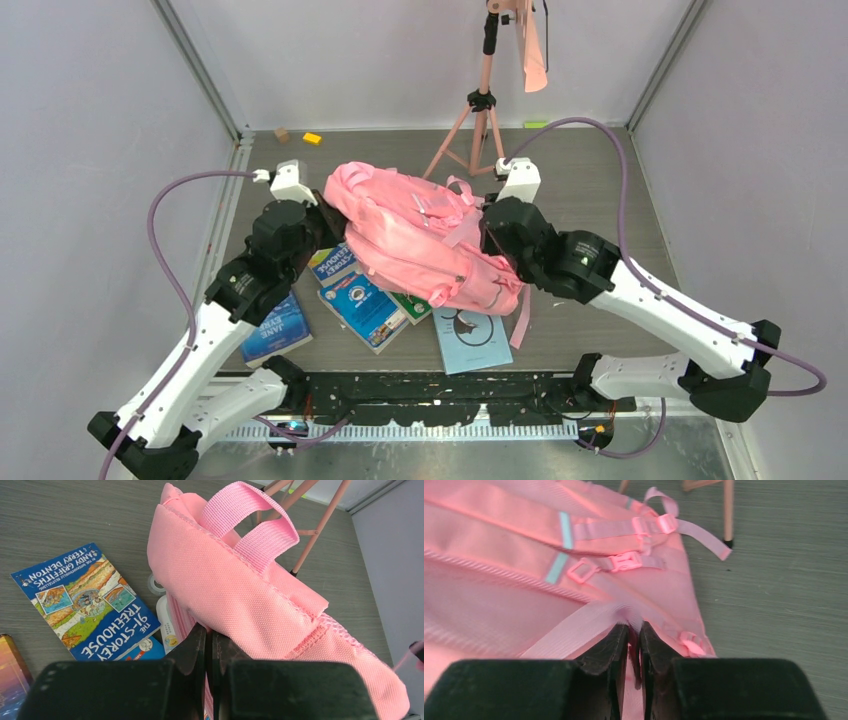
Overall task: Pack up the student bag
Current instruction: Adjust the student bag at the center of the board.
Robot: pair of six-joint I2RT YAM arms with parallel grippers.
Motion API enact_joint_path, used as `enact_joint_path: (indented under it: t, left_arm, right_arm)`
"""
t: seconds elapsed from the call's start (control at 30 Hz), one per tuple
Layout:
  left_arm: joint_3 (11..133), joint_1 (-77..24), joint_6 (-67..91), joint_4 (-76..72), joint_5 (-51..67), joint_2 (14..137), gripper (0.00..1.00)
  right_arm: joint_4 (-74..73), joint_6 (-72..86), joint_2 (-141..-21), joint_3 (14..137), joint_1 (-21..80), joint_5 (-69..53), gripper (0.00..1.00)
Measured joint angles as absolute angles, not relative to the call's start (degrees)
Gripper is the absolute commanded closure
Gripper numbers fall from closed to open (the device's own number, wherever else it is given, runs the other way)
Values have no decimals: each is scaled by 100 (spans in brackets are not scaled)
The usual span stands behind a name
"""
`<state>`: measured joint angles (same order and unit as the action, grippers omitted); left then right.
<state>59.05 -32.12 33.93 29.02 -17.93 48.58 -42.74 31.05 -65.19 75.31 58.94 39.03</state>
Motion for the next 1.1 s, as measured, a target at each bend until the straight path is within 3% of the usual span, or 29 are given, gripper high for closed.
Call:
enact_joint_path:
  t: [0.1, 0.17, 0.3, 0.6, 1.1]
  left_arm:
    - [5898, -3205, 3380, 2902, -1793, 4890, 100]
    - [5898, -3175, 3365, 2908, -1822, 4919, 100]
    - [5896, -3129, 3310, 2978, -1894, 4978, 100]
    - [5896, -2838, 3236, 3059, -1850, 5218, 100]
    - [5977, -2213, 3116, 3074, -1295, 5754, 100]
  right_arm:
    - [-4366, 3000, -6659, 7522, 5415, 3760, 27]
    - [-4423, 2908, -6622, 7500, 5249, 3708, 16]
    - [-4399, 2534, -6198, 7227, 5175, 3227, 6]
    - [-4029, 1758, -5120, 6073, 5175, 1157, 8]
    - [-2941, 1203, -5933, 5332, 5319, 47, 10]
